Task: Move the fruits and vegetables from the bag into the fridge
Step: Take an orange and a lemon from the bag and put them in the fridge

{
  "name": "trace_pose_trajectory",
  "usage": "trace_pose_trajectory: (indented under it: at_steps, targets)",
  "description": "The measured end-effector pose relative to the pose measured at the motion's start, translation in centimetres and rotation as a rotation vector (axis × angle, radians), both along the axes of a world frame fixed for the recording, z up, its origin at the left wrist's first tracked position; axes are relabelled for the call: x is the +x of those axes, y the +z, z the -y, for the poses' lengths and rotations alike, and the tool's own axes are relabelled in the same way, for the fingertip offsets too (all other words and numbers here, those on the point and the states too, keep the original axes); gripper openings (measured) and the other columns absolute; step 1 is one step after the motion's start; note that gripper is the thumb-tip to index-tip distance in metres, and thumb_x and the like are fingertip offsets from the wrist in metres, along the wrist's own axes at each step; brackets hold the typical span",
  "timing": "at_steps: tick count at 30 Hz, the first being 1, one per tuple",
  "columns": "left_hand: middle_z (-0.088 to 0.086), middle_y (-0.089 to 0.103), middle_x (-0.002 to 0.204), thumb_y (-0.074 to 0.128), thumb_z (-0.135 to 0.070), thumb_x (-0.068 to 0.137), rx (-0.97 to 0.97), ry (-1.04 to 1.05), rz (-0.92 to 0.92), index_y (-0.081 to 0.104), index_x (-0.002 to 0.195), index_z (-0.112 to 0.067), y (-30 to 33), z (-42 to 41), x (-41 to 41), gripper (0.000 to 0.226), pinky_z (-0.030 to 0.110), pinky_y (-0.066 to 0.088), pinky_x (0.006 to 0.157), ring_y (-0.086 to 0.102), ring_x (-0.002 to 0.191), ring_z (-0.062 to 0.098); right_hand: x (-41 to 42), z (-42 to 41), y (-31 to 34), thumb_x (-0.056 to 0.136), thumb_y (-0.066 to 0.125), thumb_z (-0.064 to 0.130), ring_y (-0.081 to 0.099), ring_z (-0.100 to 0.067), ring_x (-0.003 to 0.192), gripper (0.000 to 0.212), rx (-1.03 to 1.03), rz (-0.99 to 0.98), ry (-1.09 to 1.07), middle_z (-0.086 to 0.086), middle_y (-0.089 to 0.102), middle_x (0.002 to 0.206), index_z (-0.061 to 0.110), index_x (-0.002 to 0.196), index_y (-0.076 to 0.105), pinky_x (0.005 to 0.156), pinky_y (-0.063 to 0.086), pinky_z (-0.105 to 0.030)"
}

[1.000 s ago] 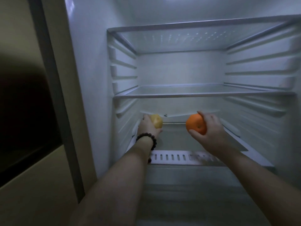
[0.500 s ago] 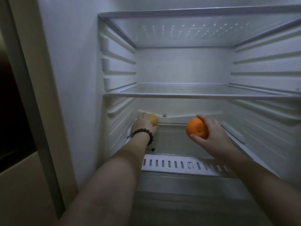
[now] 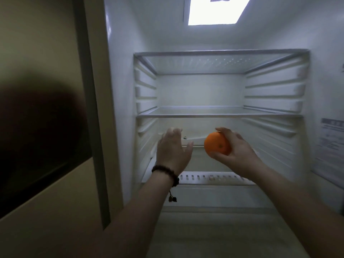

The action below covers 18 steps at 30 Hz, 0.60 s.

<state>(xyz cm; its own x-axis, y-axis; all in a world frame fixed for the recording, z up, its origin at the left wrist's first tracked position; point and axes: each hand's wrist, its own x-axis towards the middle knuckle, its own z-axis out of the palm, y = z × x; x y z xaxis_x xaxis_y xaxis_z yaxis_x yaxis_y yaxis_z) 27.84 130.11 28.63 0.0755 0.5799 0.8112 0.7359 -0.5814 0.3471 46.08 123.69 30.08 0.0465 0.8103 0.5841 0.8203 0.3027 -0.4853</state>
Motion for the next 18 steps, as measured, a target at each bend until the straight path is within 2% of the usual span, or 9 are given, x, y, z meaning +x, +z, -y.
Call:
trace_pose_trajectory:
  at_steps: [4,7,10,13,16,18]
  targets:
    - [0.007,0.061,0.111,0.062,-0.027,0.085,0.286,-0.088,0.052,0.057,0.118,-0.009,1.4,3.0,-0.7,0.038,0.03,0.046,0.091,0.055,0.104,0.02,-1.2,2.6,1.1,0.077,0.071,0.039,0.047,-0.019,0.109,0.071,0.069,-0.007,0.064,0.002,0.04,0.13,0.038,0.137,0.032,0.088,0.045,-0.032]
    - [0.006,0.061,0.108,0.058,-0.026,0.085,0.409,-0.109,0.039,0.056,0.114,-0.011,2.7,4.1,-0.8,0.033,0.029,0.044,0.089,0.054,0.101,0.019,-1.6,4.2,2.2,0.078,0.07,0.037,0.051,-0.018,0.099,0.065,0.11,0.001,0.079,0.002,0.042,0.121,0.038,0.133,0.035,0.074,0.044,-0.023]
    - [0.006,0.059,0.105,0.059,-0.024,0.084,0.433,-0.088,0.024,0.057,0.111,-0.011,4.3,3.9,-1.0,0.03,0.031,0.044,0.085,0.053,0.098,0.02,-1.3,5.3,4.0,0.081,0.067,0.036,0.054,-0.018,0.089,0.054,0.156,-0.046,0.061,-0.003,0.045,0.114,0.037,0.126,0.036,0.065,0.042,-0.021]
    - [0.007,0.06,0.106,0.062,-0.026,0.083,0.415,-0.055,-0.043,0.058,0.112,-0.011,6.1,2.8,-0.5,0.033,0.035,0.046,0.084,0.055,0.098,0.023,-0.2,5.7,6.3,0.08,0.064,0.038,0.055,-0.017,0.084,0.053,0.242,-0.131,0.05,-0.004,0.045,0.109,0.037,0.125,0.036,0.067,0.047,-0.028]
    - [0.008,0.061,0.114,0.059,-0.041,0.084,0.352,-0.047,-0.181,0.057,0.119,-0.013,7.7,1.7,1.0,0.045,0.039,0.045,0.087,0.055,0.105,0.025,1.8,4.2,8.6,0.084,0.064,0.03,0.058,-0.029,0.09,0.047,0.268,-0.237,0.032,-0.008,0.045,0.116,0.04,0.123,0.04,0.067,0.052,-0.032]
    - [0.005,0.062,0.113,0.048,-0.054,0.086,0.331,0.008,-0.271,0.057,0.12,-0.017,7.9,0.9,2.1,0.051,0.039,0.043,0.086,0.056,0.104,0.024,3.4,2.4,10.1,0.085,0.065,0.028,0.058,-0.033,0.099,0.044,0.224,-0.384,0.065,-0.009,0.043,0.121,0.038,0.122,0.044,0.066,0.055,-0.034]
